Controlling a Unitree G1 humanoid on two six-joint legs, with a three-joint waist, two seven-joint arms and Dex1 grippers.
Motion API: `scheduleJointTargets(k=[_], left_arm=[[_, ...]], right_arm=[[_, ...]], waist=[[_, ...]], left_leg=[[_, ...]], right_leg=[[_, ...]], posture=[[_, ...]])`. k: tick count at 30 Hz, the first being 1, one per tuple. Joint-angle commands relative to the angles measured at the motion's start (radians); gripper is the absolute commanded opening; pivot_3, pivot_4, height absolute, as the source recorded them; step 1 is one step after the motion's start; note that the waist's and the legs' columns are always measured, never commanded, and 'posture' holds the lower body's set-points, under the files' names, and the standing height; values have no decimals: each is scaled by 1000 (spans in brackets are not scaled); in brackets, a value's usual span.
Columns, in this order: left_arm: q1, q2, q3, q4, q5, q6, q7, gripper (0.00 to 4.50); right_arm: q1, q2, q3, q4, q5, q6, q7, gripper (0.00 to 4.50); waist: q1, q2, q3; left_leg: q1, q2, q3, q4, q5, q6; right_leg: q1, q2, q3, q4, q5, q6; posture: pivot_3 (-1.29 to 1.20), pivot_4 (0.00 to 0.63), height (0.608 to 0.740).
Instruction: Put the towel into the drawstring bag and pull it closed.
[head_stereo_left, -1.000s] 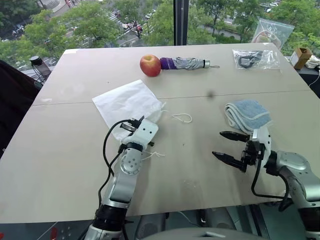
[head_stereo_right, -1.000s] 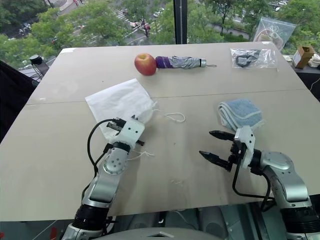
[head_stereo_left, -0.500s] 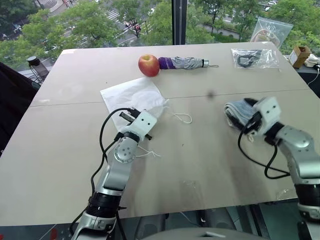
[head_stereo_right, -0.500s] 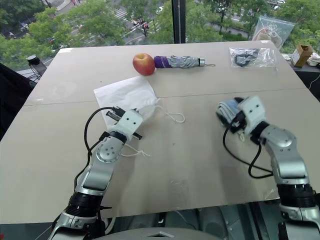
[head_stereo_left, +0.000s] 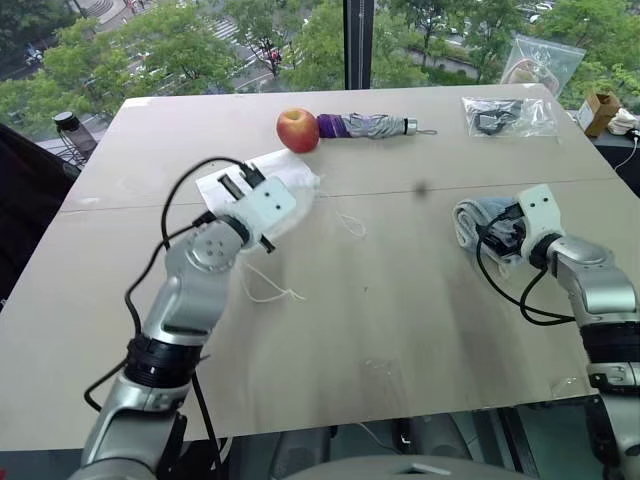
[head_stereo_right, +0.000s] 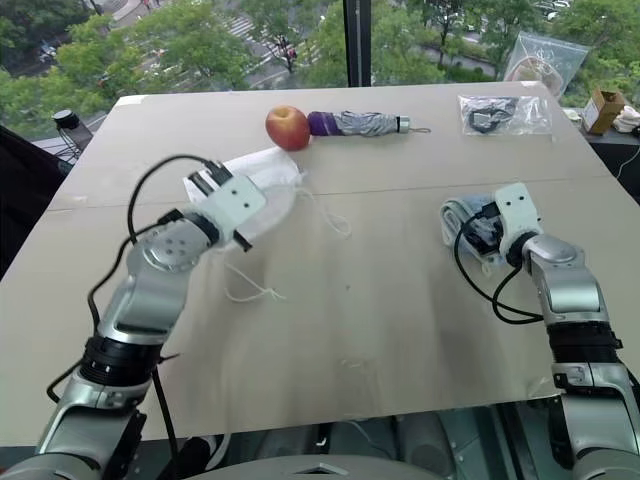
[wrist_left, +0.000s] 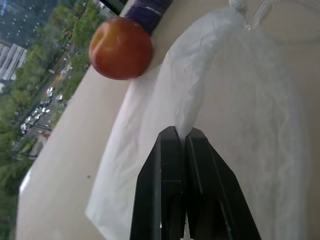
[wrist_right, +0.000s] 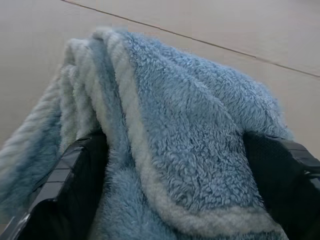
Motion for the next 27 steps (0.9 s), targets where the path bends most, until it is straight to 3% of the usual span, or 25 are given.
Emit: scheduleJointTargets(k=[1, 6, 10, 11, 14, 16, 21, 27], left_arm=[[-47, 7, 13, -53, -26, 39, -41, 62], [-97, 19, 27, -63, -51, 129, -85, 62], [-139, 56, 8, -80, -57, 323, -143, 0], [-147, 65, -1, -82, -59, 360, -156, 0], [-158, 82, -13, -98, -90, 409, -188, 0], [-158, 88, -13, -106, -117, 431, -206, 0], [-162, 89, 0, -129, -196, 506, -244, 0], [-236, 33, 59, -124, -345, 723, -275, 0]], right_arm=[[-3, -6, -9, 58, -13, 168, -34, 4500], [22, 23, -24, 15, 57, 353, -7, 4500], [33, 36, -19, -16, 90, 399, 15, 2553], [33, 37, -18, -20, 93, 401, 16, 2245], [32, 42, -11, -32, 103, 396, 28, 787], [36, 44, 1, -51, 117, 385, 55, 97], [77, 50, 40, -179, 176, 284, 196, 27], [32, 131, -15, -418, 397, 367, 294, 27]], waist=[[-1, -1, -1], [5, -7, -4], [3, -9, -5], [1, -10, -5], [-1, -11, -6], [-1, -12, -6], [-4, -13, -5], [-33, -13, 3]], left_leg=[[0, 0, 1, 0, 0, 0], [0, 0, -3, 1, 0, 0], [0, 0, -4, 0, 0, 0], [0, 0, -5, 0, 0, 0], [1, 0, -5, -1, 0, 0], [1, 0, -5, -1, 0, 0], [1, 1, -5, -2, 0, 0], [1, 8, -2, -4, 0, 0]], right_leg=[[0, 0, 1, 0, 0, 0], [2, 0, -2, 0, 1, -1], [2, 0, -3, 0, 0, 0], [2, 0, -3, 0, 0, 0], [2, 0, -4, 0, -1, 2], [2, 0, -4, 0, -1, 2], [2, 1, -4, 0, -1, 2], [-2, 9, -1, 1, -1, 2]], posture=[[0, 150, 740], [0, 150, 740], [0, 150, 740], [0, 150, 740], [0, 150, 740], [0, 150, 740], [0, 150, 740], [0, 150, 740]])
